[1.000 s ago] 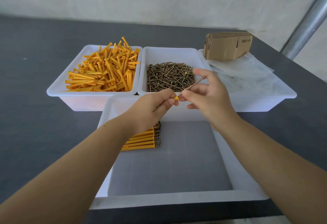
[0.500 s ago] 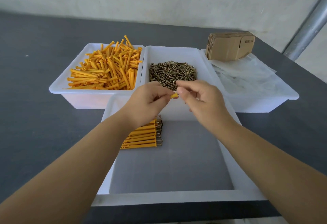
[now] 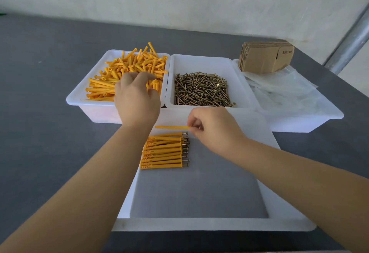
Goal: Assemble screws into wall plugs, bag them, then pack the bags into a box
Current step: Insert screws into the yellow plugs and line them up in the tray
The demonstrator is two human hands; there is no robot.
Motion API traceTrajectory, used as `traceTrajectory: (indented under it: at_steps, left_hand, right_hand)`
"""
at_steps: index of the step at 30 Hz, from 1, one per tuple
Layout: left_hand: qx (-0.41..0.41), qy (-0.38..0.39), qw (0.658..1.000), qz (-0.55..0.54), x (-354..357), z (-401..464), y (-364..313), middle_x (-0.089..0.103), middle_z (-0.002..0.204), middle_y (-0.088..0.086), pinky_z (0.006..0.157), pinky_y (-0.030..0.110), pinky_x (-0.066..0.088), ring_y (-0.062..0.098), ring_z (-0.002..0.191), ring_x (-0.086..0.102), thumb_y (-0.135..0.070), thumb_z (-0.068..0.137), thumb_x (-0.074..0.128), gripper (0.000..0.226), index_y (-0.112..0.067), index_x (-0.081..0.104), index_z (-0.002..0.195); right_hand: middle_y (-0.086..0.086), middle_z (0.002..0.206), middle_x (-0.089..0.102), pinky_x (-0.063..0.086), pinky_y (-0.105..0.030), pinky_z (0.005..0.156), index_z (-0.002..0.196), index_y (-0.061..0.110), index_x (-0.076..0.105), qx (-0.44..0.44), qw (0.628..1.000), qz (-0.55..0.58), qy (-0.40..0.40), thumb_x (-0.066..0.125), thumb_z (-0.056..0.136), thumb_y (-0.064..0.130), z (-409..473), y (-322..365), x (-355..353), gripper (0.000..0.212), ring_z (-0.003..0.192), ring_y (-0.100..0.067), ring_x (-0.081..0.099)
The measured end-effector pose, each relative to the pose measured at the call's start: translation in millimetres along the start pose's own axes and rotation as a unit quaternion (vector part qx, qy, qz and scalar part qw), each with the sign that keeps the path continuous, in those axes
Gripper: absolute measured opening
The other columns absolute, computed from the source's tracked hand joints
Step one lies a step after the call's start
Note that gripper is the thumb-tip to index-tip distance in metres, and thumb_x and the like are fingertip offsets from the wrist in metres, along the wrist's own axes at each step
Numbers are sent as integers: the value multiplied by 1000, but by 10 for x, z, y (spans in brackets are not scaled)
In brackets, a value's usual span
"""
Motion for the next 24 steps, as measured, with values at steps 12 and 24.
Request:
traceTrajectory:
  at_steps: [12,24]
  left_hand:
    - [-60,264,920,283,291,18,124,50,139,3,108,74,1,37,140,28,-53,100,13,58,-32,63,122]
    - [-10,177,966,191,237,48,79,55,70,2,113,70,7,22,75,52,-28,99,33,43,-16,52,62]
  right_hand:
    - [0,86,52,37,-34,51,94,13,56,-93,987,-128,-4,48,93,21,104,195,213,12,70,-20,49]
    - [-11,148,46,39,-37,108,145,10,46,239,909,-198,280,55,98,39,890,-679,-205,56,134,-30,44]
Point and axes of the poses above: each hand's wrist, its own z-axis towards the middle knuckle, its own x-axis out of the palm, y = z × x, the point moved 3 cm from there along z, towards the middle knuckle
